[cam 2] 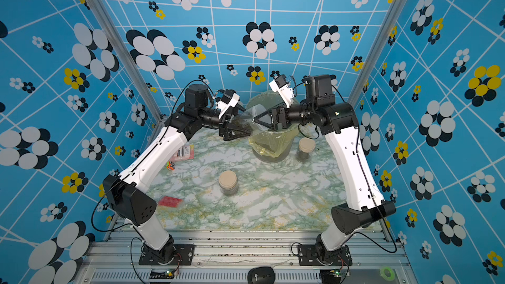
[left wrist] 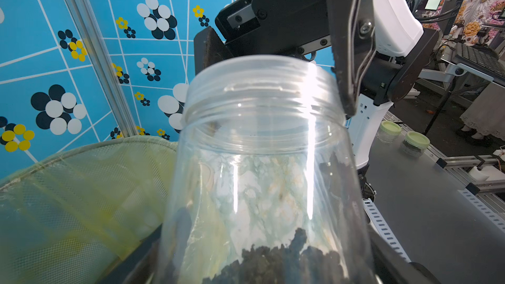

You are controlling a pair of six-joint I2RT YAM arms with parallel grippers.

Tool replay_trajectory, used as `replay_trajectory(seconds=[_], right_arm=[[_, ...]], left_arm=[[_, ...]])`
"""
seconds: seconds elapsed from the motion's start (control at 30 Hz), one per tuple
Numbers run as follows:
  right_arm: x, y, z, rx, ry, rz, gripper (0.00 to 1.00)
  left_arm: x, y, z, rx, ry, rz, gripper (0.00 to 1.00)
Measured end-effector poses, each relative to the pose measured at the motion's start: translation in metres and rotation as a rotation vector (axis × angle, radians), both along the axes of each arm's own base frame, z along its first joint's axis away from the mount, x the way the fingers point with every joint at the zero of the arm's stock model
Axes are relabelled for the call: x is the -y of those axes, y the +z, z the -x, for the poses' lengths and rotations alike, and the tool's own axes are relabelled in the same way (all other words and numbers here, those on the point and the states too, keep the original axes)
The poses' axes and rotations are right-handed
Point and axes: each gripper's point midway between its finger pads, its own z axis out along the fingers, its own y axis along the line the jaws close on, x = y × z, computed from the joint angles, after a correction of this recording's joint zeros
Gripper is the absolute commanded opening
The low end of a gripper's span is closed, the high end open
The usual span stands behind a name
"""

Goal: Empty moldy tea leaves from jars
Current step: Unscrew the lid from the jar.

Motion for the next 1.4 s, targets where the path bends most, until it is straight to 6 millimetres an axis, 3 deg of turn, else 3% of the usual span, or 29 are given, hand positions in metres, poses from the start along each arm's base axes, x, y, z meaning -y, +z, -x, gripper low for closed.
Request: replay_trajectory(seconds=[0.7, 1.0, 1.4], right_arm=[[0.007, 0.003, -0.001, -0.031, -0.015, -0.026, 0.65], [0.030, 0.008, -0.008, -0.017, -0.098, -0.019, 0.64], [0.039, -0.006, -0.007, -0.063, -0.175, 0.015, 0.62]], left_arm=[[0.005, 0.002, -0.001, 0.027, 0.012, 0.004, 0.46], [-0.002, 0.007, -0.003, 0.047, 0.023, 0.013, 0.46], [-0.006, 0.009, -0.001, 0.095, 0.036, 0.025, 0.46]])
